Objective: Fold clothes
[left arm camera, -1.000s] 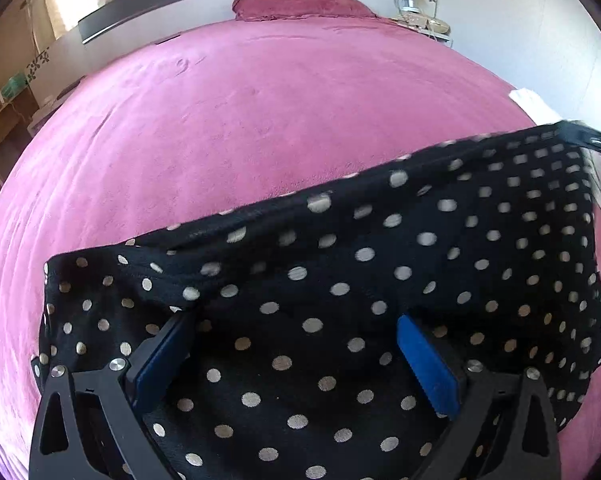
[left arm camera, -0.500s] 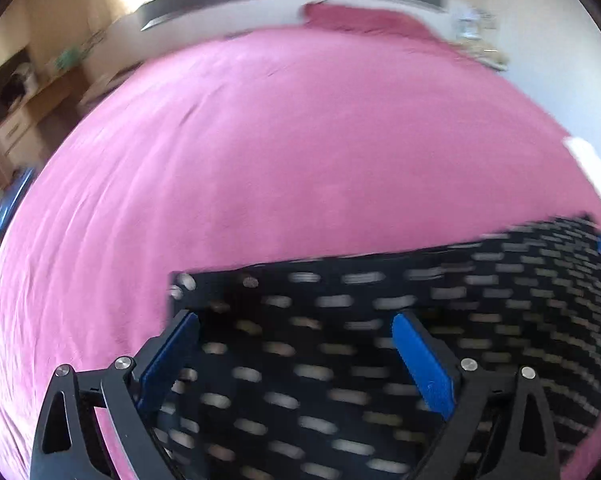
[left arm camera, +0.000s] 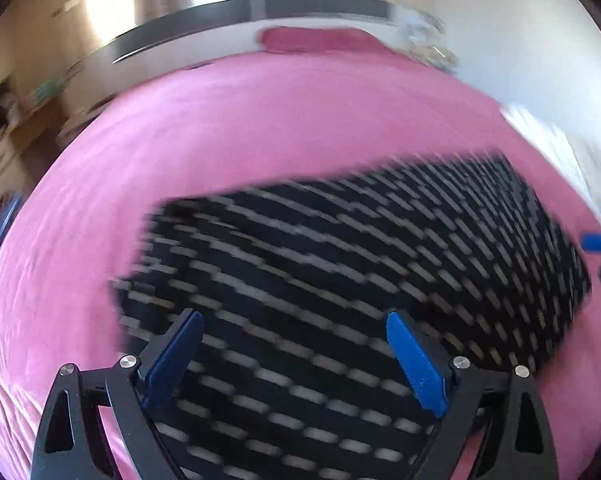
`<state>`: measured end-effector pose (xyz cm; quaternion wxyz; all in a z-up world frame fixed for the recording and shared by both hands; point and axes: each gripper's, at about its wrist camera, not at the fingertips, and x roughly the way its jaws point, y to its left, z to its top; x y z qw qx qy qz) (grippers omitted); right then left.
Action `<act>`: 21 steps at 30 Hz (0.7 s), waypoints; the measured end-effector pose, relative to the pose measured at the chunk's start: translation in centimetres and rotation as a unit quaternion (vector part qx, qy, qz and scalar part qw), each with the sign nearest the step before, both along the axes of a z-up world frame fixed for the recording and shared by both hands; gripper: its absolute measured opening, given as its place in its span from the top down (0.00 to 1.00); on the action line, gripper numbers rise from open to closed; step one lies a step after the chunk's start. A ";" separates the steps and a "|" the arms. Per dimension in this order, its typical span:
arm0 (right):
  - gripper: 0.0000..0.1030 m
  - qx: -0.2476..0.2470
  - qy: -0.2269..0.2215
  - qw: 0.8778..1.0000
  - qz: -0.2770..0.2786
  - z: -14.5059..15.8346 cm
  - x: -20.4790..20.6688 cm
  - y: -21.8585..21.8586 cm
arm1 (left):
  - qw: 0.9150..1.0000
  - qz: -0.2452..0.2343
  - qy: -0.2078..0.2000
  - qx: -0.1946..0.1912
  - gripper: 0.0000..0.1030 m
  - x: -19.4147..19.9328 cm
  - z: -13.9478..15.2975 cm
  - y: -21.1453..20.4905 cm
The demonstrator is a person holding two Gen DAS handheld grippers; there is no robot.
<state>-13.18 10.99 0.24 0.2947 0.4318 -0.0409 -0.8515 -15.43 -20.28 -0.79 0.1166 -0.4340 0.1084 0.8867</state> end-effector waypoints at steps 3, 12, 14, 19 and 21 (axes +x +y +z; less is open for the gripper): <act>0.32 0.063 -0.002 0.998 -0.013 -2.3 0.7 -2.1 | 0.999 -0.007 -0.017 -0.041 0.06 0.8 -1.9 3.1; 0.00 0.101 -0.069 0.981 -0.149 -5.0 2.6 3.7 | 0.999 0.039 -0.035 -0.003 0.00 0.9 -0.8 -0.6; 0.00 0.073 -0.057 0.983 -0.161 -3.4 3.5 4.3 | 0.998 0.049 -0.027 0.001 0.00 1.4 -0.3 -1.7; 0.00 0.041 -0.002 0.993 -0.108 -0.3 2.8 0.7 | 0.997 0.075 -0.022 -0.003 0.00 3.2 -0.4 -4.0; 0.00 0.044 -0.012 0.995 -0.087 -1.2 1.9 -1.6 | 0.997 0.074 -0.031 -0.007 0.00 3.9 -0.9 -4.9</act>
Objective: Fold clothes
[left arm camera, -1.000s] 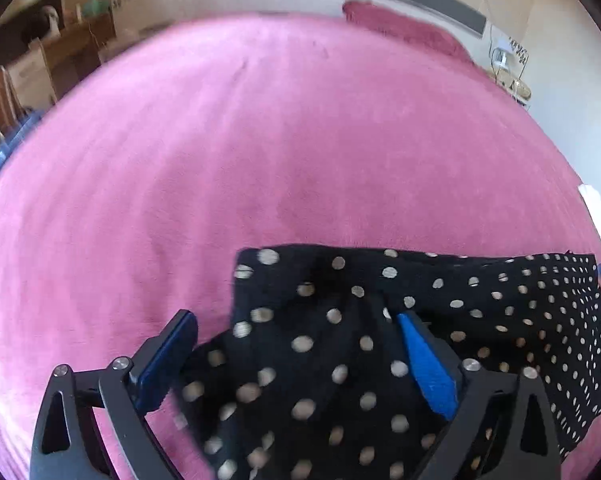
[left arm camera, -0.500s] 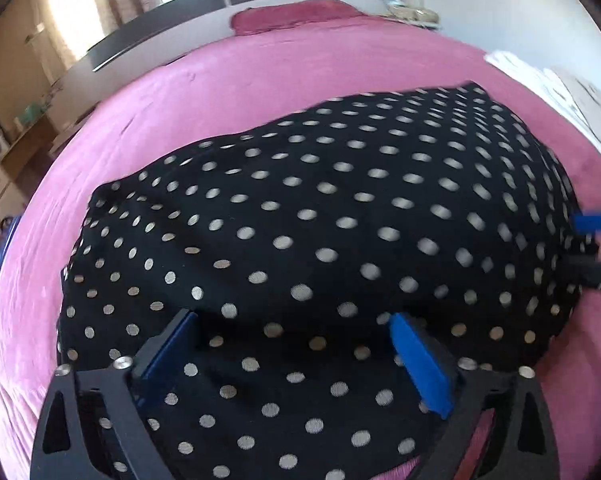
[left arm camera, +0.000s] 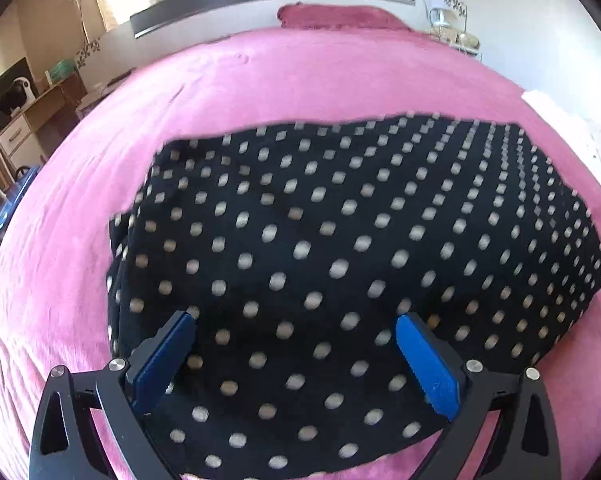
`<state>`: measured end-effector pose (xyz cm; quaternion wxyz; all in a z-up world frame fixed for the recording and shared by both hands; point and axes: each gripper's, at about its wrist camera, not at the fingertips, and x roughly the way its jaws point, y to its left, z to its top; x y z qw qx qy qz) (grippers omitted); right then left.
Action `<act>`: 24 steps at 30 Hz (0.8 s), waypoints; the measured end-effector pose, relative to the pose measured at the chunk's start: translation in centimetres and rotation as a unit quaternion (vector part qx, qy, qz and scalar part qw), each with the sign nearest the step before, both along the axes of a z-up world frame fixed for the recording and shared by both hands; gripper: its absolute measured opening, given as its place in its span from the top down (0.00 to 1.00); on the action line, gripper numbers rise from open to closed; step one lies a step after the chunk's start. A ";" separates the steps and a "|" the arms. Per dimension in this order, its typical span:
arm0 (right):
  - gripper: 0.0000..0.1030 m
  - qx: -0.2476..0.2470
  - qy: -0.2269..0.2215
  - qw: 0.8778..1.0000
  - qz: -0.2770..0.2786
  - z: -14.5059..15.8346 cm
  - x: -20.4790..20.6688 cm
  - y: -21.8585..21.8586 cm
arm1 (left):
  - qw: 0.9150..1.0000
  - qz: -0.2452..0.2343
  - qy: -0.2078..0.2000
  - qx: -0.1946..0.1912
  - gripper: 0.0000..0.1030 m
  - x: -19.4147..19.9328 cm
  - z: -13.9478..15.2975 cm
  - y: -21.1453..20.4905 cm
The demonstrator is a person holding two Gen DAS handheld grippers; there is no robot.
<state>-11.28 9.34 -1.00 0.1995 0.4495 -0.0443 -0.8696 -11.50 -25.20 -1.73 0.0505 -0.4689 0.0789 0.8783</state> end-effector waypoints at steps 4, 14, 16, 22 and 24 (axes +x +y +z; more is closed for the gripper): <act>0.00 0.012 -0.075 0.994 -0.082 -4.9 -1.9 2.4 | 1.000 -0.017 0.007 -0.004 0.00 1.7 0.5 -1.4; 0.00 -0.145 0.014 0.989 -0.023 -0.2 0.4 3.1 | 0.977 -0.195 0.013 0.085 0.00 -5.1 7.9 14.0; 0.00 -0.155 0.009 0.988 0.011 -0.6 0.4 1.5 | 0.973 -0.227 0.009 0.044 0.00 -6.7 7.2 19.2; 0.00 -0.164 -0.032 0.986 -0.004 -3.8 -0.6 2.1 | 0.967 -0.229 0.007 -0.116 0.00 -11.3 1.2 23.4; 0.00 -0.176 -0.035 0.984 -0.007 -4.1 -0.7 2.5 | 0.975 -0.201 0.007 -0.096 0.00 -13.0 1.2 23.0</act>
